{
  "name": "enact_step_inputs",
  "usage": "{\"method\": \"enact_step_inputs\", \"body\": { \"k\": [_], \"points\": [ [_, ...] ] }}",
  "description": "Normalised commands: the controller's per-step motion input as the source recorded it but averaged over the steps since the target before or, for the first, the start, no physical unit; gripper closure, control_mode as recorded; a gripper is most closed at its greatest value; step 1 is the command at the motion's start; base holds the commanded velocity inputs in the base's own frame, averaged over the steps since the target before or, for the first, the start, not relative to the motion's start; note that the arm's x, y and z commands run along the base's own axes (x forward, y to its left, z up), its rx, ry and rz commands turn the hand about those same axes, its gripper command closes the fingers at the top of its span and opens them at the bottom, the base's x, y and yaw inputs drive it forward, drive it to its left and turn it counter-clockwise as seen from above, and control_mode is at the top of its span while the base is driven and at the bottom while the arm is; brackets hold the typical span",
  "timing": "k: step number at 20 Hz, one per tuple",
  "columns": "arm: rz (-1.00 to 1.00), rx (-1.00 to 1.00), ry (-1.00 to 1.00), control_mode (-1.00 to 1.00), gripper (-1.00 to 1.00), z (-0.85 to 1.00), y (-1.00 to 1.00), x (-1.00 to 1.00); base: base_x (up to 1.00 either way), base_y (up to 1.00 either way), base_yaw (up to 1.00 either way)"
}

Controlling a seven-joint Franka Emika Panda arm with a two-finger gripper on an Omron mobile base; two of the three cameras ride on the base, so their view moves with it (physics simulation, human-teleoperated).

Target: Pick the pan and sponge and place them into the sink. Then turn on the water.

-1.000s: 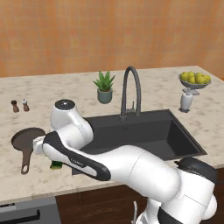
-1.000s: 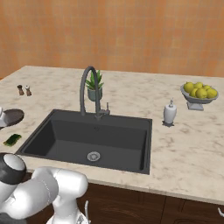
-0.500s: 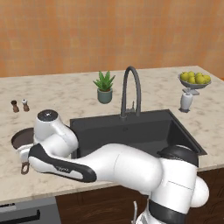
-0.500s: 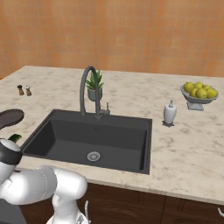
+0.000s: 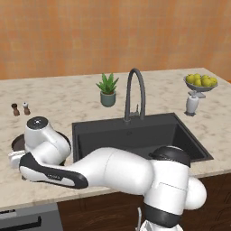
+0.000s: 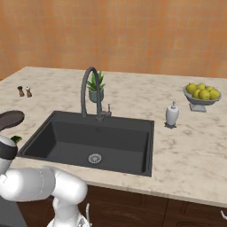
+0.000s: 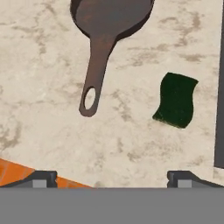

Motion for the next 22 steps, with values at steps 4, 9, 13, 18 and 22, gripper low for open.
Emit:
{"method": "enact_step_inputs", "body": {
  "k": [4,9,13,18,22],
  "points": [
    [-0.06,0.0,-0.03,-1.0,-1.0,-0.15,0.05,0.21,0.0,0.0,0.0],
    [-0.06,0.0,-0.01,-1.0,-1.0,-0.28,0.2,0.27,0.0,0.0,0.0],
    [-0.03,0.0,0.0,-1.0,-1.0,-0.2,0.15,0.32,0.0,0.0,0.0],
    [-0.02,0.0,0.0,-1.0,-1.0,-0.09,0.23,0.28,0.0,0.0,0.0],
    [-0.03,-0.03,0.0,-1.0,-1.0,-0.14,0.24,0.23,0.0,0.0,0.0]
  ]
}}
